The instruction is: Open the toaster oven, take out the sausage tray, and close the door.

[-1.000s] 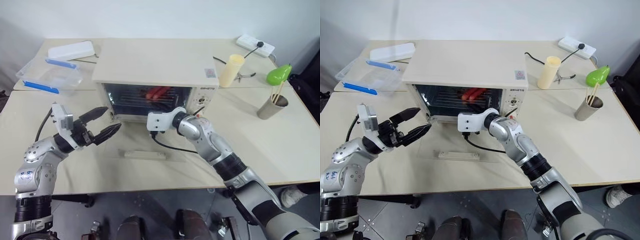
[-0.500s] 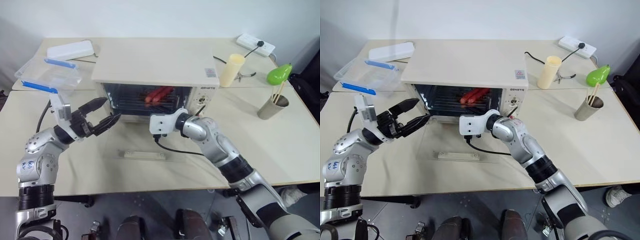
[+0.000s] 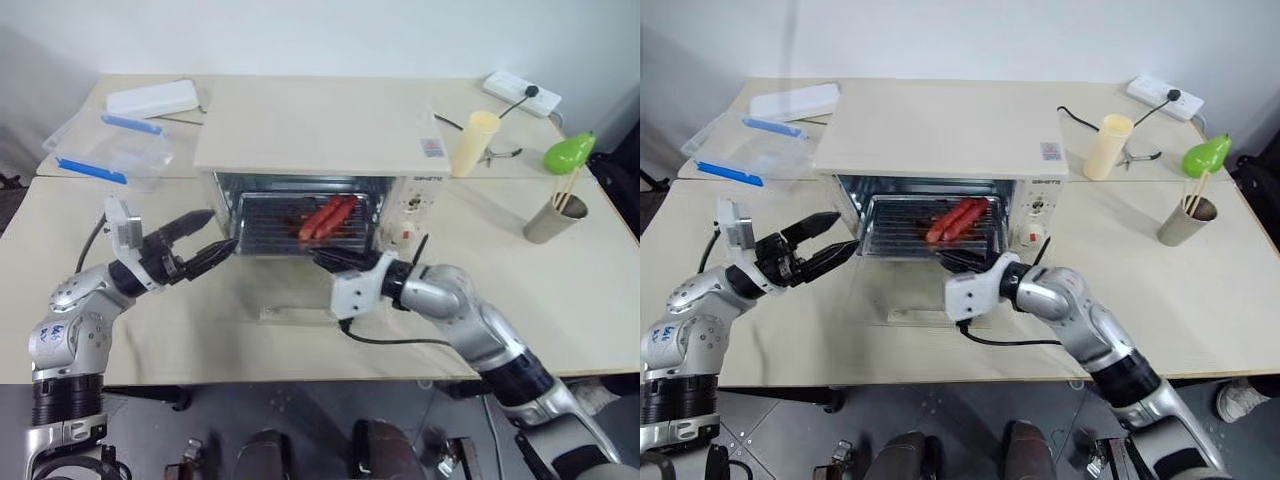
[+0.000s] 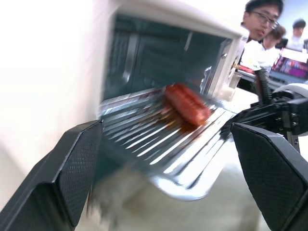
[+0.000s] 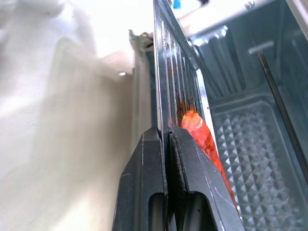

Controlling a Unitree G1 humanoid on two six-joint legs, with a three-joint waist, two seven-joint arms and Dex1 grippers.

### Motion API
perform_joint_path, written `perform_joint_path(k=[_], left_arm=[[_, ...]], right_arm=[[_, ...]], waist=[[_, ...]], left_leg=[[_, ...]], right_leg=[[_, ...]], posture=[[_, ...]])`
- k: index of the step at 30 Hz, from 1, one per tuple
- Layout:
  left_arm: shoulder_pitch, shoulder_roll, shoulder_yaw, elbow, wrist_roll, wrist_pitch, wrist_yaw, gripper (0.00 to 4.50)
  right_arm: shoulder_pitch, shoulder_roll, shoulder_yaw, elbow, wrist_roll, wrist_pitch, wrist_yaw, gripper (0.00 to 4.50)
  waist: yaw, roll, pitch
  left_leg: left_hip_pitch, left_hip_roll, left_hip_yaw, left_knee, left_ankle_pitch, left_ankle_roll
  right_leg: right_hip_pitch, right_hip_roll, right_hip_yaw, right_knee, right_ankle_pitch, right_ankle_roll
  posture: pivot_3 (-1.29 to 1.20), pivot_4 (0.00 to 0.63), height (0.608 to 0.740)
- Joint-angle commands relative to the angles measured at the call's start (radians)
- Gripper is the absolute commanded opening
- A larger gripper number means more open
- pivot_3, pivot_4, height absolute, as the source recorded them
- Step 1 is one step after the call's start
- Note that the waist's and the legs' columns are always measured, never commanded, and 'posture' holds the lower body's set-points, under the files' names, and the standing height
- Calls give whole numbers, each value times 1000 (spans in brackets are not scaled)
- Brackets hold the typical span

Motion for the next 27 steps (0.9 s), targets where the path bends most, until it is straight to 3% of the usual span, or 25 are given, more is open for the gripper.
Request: perform_joint_path(k=[1,9,21,27], left_arm=[[11,36,27,-72,-27,92,62,4500],[-49,55,58,-82,-158,349,149,4500],[37,122,76,-162,-169,347,14,4500],[29,89,57,-205,-242,411,24,4500]], right_arm=[[34,-31,-50,-62,48,-43,6,60],[71,-76,-85,-101,103,-108,25,60],[-49,21,-60,-3,56,-61,14,60],[16,-32,-64,-41,98,-127,56,60]], waist=[[5,0,0],[23,0,0],[0,0,0],[2,0,0]], left_leg=[[0,0,0,0,0,0],[0,0,0,3,0,0],[0,1,2,4,1,0],[0,1,1,4,1,0]], right_leg=[[0,0,0,0,0,0],[1,0,1,-1,0,0],[1,1,2,-1,0,-1],[1,1,4,0,0,-1]], posture=[[0,150,740],[0,150,740],[0,150,740],[0,150,740]])
